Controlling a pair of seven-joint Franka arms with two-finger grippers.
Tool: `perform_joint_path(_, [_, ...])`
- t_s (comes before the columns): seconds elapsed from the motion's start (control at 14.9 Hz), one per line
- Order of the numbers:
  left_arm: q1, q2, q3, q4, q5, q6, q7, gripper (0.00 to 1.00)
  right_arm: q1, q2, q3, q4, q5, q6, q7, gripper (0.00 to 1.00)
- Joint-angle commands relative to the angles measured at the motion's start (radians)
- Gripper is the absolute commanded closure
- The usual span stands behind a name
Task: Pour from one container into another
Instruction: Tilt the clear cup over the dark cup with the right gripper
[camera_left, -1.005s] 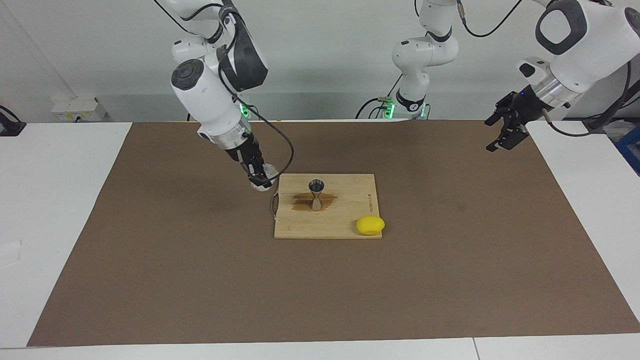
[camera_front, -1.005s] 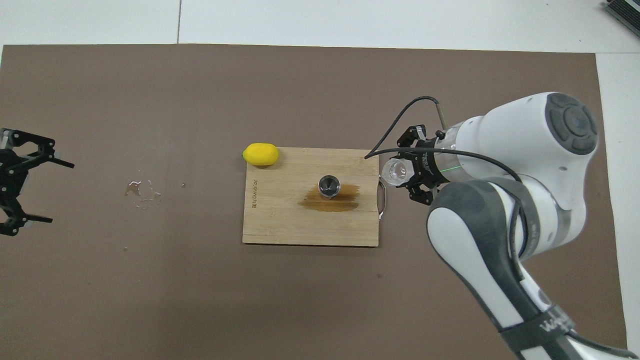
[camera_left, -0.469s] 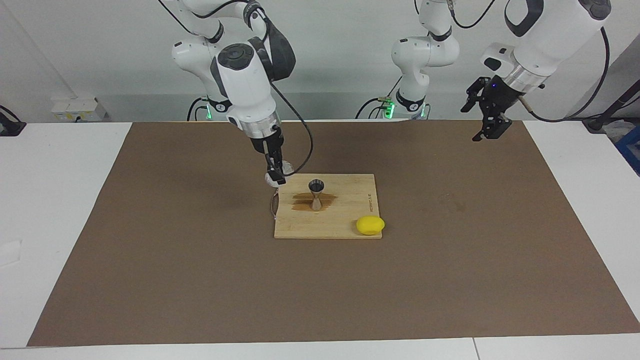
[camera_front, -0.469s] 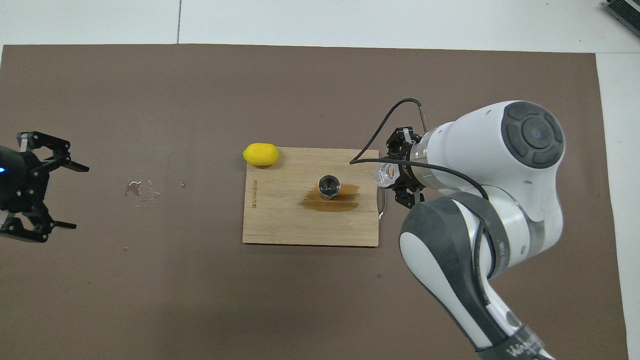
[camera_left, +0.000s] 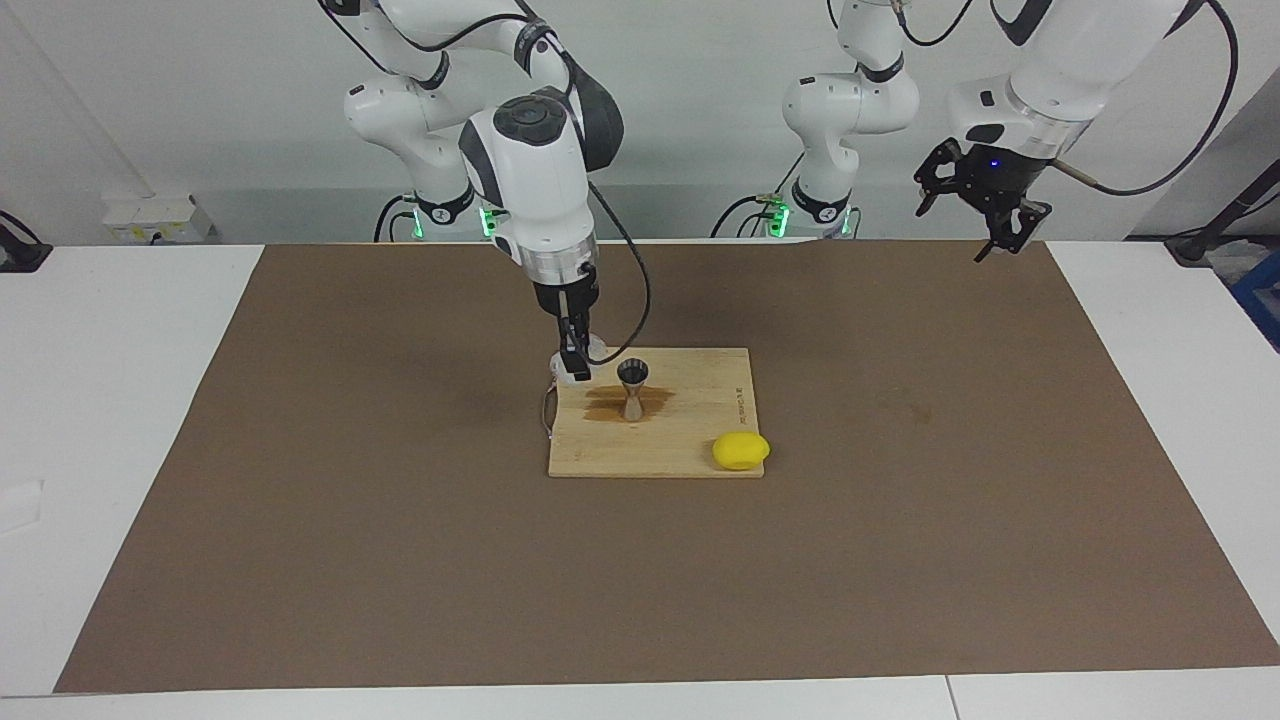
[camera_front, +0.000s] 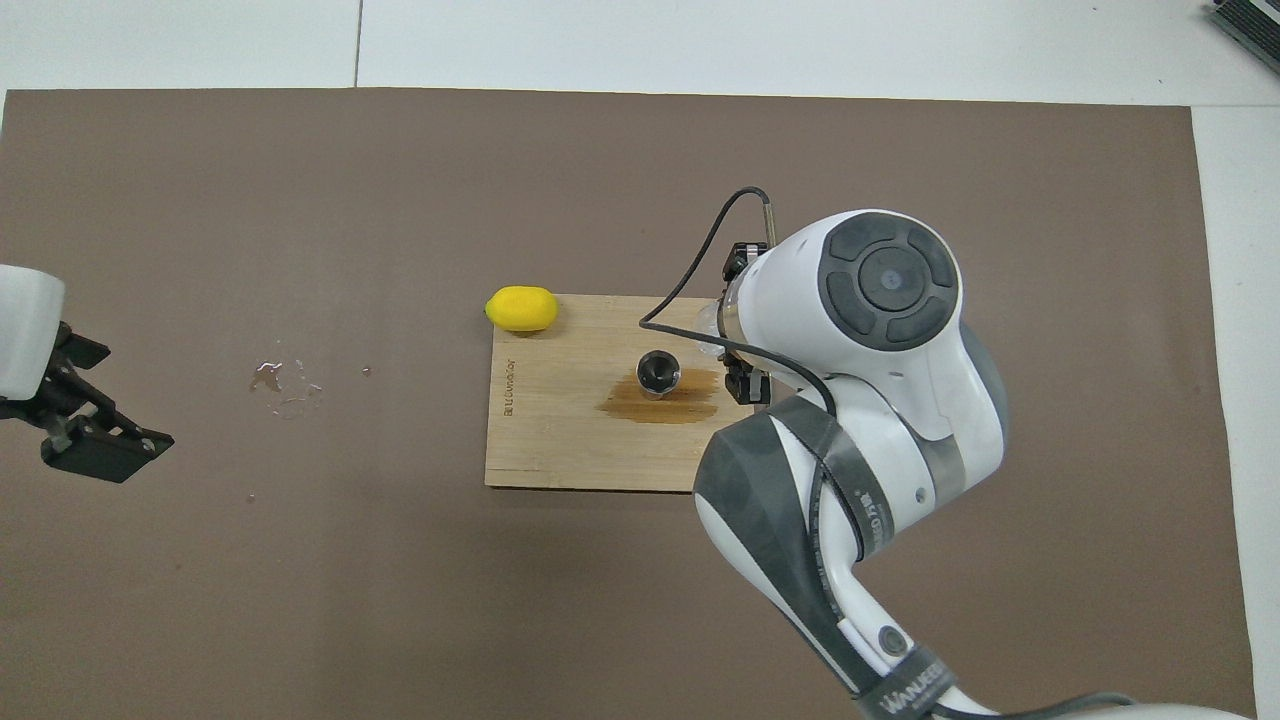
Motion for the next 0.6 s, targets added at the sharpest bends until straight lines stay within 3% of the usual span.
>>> perform_joint_path(0.0, [0.006,-0.009,0.009,-0.014,0.019,-0.009,-0.151,0.0,0.023,0.038,0.002,0.041,-0.062,0.005,0.043,1.0])
perform_joint_path(0.27, [-0.006,-0.009,0.008,-0.014,0.088,0.014,-0.159,0.0,0.04,0.043,0.002,0.029,-0.083,0.006,0.054,1.0])
perform_joint_path(0.54, [-0.002,-0.028,0.005,-0.052,0.102,0.017,-0.468,0.0,0.073,0.027,0.002,-0.014,-0.12,0.005,0.056,1.0])
